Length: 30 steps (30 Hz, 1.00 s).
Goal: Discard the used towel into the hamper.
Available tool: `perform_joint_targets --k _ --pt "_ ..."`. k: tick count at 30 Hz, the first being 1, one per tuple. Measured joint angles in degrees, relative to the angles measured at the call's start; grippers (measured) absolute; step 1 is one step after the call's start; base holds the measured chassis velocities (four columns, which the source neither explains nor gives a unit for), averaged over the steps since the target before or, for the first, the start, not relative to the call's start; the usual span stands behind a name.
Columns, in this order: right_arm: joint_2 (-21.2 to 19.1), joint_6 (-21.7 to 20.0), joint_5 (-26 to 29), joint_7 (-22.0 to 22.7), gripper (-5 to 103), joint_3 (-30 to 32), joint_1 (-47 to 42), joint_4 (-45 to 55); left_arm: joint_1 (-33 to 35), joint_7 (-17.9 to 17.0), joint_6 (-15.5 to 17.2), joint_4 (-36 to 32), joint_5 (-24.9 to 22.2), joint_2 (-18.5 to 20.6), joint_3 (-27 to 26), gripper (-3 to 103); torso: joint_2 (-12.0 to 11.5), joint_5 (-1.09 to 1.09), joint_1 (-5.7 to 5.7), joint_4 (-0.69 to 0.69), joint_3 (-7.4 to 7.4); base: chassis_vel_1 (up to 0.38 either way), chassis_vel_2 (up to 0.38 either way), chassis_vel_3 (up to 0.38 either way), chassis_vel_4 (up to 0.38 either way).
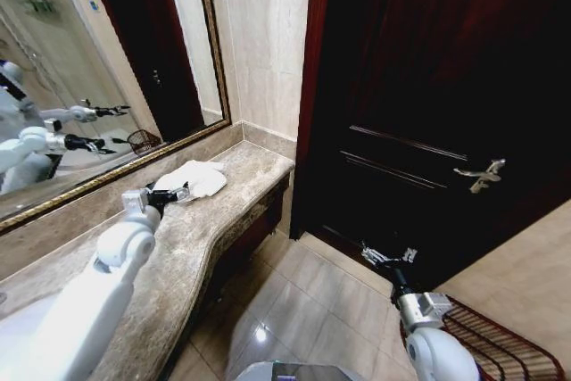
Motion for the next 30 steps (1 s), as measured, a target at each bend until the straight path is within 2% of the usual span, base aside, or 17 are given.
perform_joint_targets --k 2,5,11,14,21,23,30 --pt "-0.22 0.22 0.01 0.09 100 0.0 0.17 -0.26 -1.12 0.9 0.01 1.27 -0.56 0.58 0.36 100 0.0 0.0 0.0 0.0 0.0 0.0 0.0 0.0 0.0" --pt "-0.99 0.56 0.05 0.54 100 -0.01 0.69 -1.08 -4.74 5.34 -0.02 6.14 -1.84 2.4 1.45 100 0.0 0.01 0.0 0.0 0.0 0.0 0.0 0.0 0.0" --pt "-1.37 0.8 0.03 1.13 100 -0.05 1.61 -2.01 -8.59 6.98 0.01 12.21 -5.3 3.81 4.25 100 0.0 0.01 -0.01 0.01 0.0 0.0 0.0 0.0 0.0" --pt "-1.53 0.43 -0.21 1.39 100 -0.13 2.62 -2.17 -12.5 10.41 -0.45 18.17 -5.57 4.79 8.77 100 0.0 0.0 -0.01 0.01 0.0 0.0 0.0 0.0 0.0" --pt "-1.48 -0.22 -0.81 1.51 100 -0.27 3.33 -2.11 -20.32 11.68 -1.6 26.1 -5.35 4.29 15.09 100 0.0 0.02 -0.01 0.0 0.0 0.0 0.0 0.0 0.0" --pt "-1.57 -0.27 -1.06 1.56 100 -0.26 3.54 -2.38 -23.99 12.17 -2.55 30.37 -4.73 3.6 18.16 100 0.0 0.01 -0.01 0.0 0.0 0.0 0.0 0.0 0.0" --pt "-1.84 -0.62 -1.28 1.78 100 -0.28 4.53 -2.78 -28.9 13.11 -3.29 36.77 -2.29 1.84 21.77 100 0.0 0.02 0.0 0.0 -0.01 0.0 0.0 0.0 0.0"
